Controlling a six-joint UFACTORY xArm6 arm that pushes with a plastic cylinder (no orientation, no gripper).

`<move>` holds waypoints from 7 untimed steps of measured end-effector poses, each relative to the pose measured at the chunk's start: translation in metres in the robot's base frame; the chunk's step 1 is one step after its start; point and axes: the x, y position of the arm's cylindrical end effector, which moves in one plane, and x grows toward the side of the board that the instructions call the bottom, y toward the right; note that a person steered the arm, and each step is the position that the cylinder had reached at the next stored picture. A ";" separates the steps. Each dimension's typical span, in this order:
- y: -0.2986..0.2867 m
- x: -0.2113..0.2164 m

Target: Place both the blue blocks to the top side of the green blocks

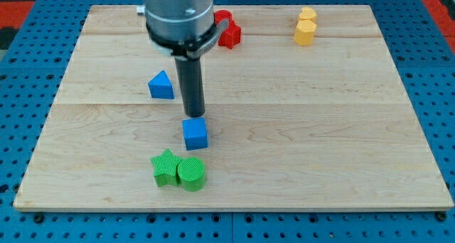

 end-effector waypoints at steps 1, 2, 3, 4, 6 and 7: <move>-0.001 -0.058; -0.037 -0.080; -0.094 -0.045; -0.101 -0.025; -0.050 -0.008; -0.033 0.029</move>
